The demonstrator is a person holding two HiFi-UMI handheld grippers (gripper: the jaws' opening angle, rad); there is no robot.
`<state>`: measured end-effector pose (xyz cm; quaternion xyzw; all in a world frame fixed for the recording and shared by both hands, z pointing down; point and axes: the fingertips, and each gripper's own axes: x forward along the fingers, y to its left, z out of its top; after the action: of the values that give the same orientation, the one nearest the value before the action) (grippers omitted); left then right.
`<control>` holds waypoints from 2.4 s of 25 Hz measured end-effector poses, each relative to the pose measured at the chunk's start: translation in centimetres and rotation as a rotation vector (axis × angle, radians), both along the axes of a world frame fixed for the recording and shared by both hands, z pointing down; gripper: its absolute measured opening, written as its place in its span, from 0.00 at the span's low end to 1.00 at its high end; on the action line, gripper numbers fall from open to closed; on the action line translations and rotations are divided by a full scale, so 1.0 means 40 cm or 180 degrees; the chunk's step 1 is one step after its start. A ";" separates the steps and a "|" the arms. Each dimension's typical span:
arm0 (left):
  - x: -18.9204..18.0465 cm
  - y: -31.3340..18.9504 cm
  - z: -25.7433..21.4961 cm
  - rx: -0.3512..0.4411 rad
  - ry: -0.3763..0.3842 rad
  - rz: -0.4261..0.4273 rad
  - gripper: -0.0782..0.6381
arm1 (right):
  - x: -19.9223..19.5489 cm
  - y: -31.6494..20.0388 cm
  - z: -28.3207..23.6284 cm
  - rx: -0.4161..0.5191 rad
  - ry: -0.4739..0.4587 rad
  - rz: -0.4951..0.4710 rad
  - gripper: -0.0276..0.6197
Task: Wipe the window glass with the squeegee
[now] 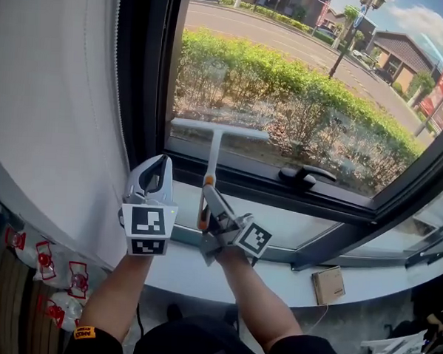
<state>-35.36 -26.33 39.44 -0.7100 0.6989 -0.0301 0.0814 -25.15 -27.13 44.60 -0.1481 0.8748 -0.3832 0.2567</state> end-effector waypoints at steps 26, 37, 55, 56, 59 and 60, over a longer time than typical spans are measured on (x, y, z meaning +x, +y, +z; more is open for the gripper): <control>0.120 -0.054 -0.266 0.0667 0.0039 0.0277 0.13 | 0.128 0.003 -0.333 0.0911 -0.0152 0.0069 0.12; 0.244 -0.085 -0.499 0.1198 -0.0115 0.0360 0.13 | 0.279 -0.086 -0.522 0.1248 -0.0318 0.0134 0.12; 0.315 -0.094 -0.342 0.0788 -0.0108 0.0341 0.13 | 0.317 -0.063 -0.356 0.0894 -0.0390 -0.0045 0.11; 0.321 -0.091 -0.325 0.0732 -0.0086 0.0356 0.13 | 0.320 -0.057 -0.338 0.0857 -0.0379 -0.0039 0.11; 0.335 -0.092 -0.272 0.0576 -0.0006 0.0395 0.13 | 0.328 -0.048 -0.285 0.0746 -0.0329 -0.0028 0.11; 0.341 -0.096 -0.255 0.0535 0.0024 0.0415 0.13 | 0.331 -0.048 -0.267 0.0701 -0.0309 -0.0024 0.12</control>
<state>-21.74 -30.17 29.25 -0.7447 0.6516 0.0367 0.1399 -11.92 -29.04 33.93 -0.0970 0.8987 -0.2925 0.3120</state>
